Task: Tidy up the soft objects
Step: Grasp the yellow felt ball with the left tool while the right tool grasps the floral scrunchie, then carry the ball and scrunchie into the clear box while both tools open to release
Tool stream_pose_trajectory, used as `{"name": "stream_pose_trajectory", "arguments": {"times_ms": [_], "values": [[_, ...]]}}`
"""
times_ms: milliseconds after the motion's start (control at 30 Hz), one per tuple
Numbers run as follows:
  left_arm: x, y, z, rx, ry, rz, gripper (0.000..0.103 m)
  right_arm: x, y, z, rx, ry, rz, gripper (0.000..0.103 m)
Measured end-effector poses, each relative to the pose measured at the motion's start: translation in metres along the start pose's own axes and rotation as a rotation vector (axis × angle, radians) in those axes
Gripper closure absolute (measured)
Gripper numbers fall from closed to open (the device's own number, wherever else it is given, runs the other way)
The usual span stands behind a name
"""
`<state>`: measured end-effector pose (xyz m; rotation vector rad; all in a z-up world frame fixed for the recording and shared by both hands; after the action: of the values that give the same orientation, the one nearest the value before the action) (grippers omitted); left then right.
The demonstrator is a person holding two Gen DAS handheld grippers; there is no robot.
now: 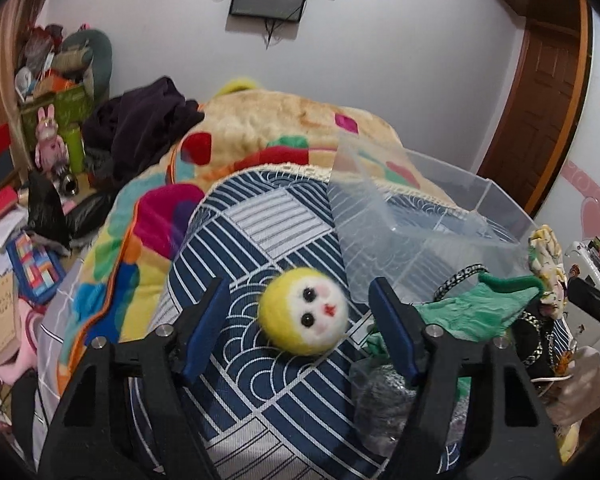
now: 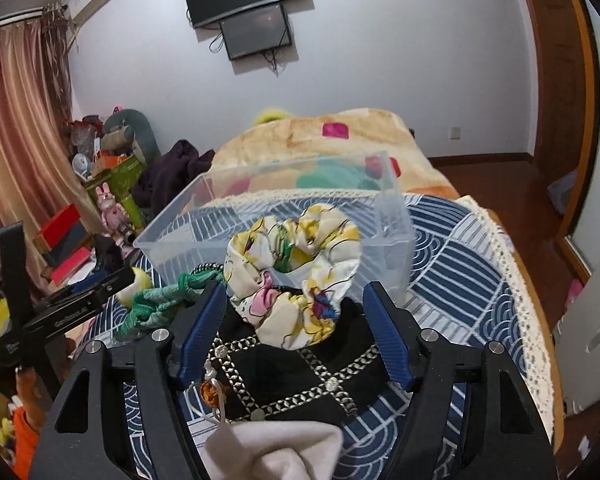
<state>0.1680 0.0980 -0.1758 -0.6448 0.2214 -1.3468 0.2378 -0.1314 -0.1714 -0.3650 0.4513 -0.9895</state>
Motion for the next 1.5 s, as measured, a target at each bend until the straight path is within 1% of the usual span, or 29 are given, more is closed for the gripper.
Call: {"name": "stream_pose_trajectory", "arguments": {"times_ms": [33, 67, 100, 133, 167, 233, 300, 333, 367, 400, 433, 467, 667, 867, 967, 1100, 1200, 1267, 1300, 1333, 1367, 1433, 1500], "values": [[0.000, 0.001, 0.000, -0.008, -0.002, -0.004, 0.037, 0.000, 0.003, 0.000, -0.004, -0.003, -0.001, 0.036], [0.000, 0.003, -0.002, -0.017, -0.001, -0.006, 0.038, -0.002, 0.005, -0.001, -0.011, -0.009, -0.002, 0.040], [0.002, 0.005, -0.003, -0.025, 0.002, -0.009, 0.042, -0.002, 0.008, -0.002, -0.017, -0.012, -0.002, 0.043], [0.003, 0.008, -0.006, -0.039, 0.006, -0.019, 0.049, -0.002, 0.010, -0.004, -0.029, -0.013, -0.001, 0.048], [0.005, 0.008, -0.008, -0.049, 0.008, -0.023, 0.051, -0.002, 0.011, -0.004, -0.037, -0.010, 0.000, 0.050], [0.007, 0.010, -0.011, -0.063, 0.012, -0.028, 0.058, 0.000, 0.014, -0.007, -0.054, -0.005, 0.004, 0.060], [0.008, 0.010, -0.011, -0.062, 0.010, -0.029, 0.058, 0.000, 0.016, -0.008, -0.062, -0.009, 0.002, 0.064], [0.008, 0.009, -0.011, -0.060, 0.009, -0.030, 0.059, 0.000, 0.017, -0.009, -0.065, -0.012, -0.002, 0.068], [0.008, 0.009, -0.011, -0.058, 0.009, -0.030, 0.059, 0.000, 0.018, -0.010, -0.069, -0.018, -0.003, 0.075], [0.009, 0.009, -0.011, -0.057, 0.010, -0.029, 0.059, -0.001, 0.020, -0.011, -0.076, -0.023, -0.002, 0.079], [0.010, 0.007, -0.012, -0.052, 0.013, -0.027, 0.060, -0.001, 0.020, -0.012, -0.079, -0.026, -0.004, 0.086], [0.011, 0.005, -0.011, -0.043, 0.015, -0.026, 0.060, -0.001, 0.021, -0.013, -0.079, -0.029, -0.009, 0.091], [0.022, -0.017, 0.001, 0.022, 0.037, -0.038, 0.060, 0.002, 0.009, -0.005, -0.024, -0.036, -0.031, 0.095], [0.039, -0.046, 0.022, 0.115, 0.076, -0.049, 0.060, 0.006, -0.015, 0.014, 0.066, -0.026, -0.037, 0.096], [0.047, -0.058, 0.032, 0.147, 0.089, -0.072, 0.060, 0.007, -0.026, 0.025, 0.102, -0.038, -0.047, 0.096], [0.061, -0.065, 0.045, 0.170, 0.114, -0.110, 0.060, 0.007, -0.032, 0.038, 0.135, -0.055, -0.063, 0.096], [0.072, -0.067, 0.055, 0.189, 0.137, -0.121, 0.060, 0.007, -0.031, 0.046, 0.133, -0.083, -0.062, 0.096], [0.079, -0.066, 0.061, 0.192, 0.142, -0.142, 0.060, 0.010, -0.027, 0.045, 0.112, -0.095, -0.073, 0.096], [0.081, -0.065, 0.063, 0.191, 0.146, -0.150, 0.060, 0.012, -0.023, 0.042, 0.089, -0.086, -0.064, 0.094], [0.084, -0.063, 0.065, 0.189, 0.151, -0.154, 0.060, 0.018, -0.015, 0.037, 0.056, -0.068, -0.059, 0.086], [0.086, -0.060, 0.067, 0.186, 0.154, -0.152, 0.060, 0.021, -0.011, 0.034, 0.037, -0.057, -0.064, 0.069], [0.090, -0.052, 0.069, 0.168, 0.160, -0.158, 0.060, 0.029, -0.002, 0.025, 0.012, -0.044, -0.081, 0.052], [0.092, -0.045, 0.069, 0.146, 0.161, -0.168, 0.060, 0.038, 0.008, 0.016, -0.013, -0.041, -0.101, 0.052]]}}
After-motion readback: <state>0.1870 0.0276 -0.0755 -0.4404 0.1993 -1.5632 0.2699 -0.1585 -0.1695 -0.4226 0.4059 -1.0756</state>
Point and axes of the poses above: each gripper's, at about its wrist camera, not at the fingertips, and y roughly the way its jaws point, x to its right, z to its top, the point moved 8 cm from there along y, roughly the way its jaws point, and after that the axes turned 4 degrees about x, right-handed, at the moved point
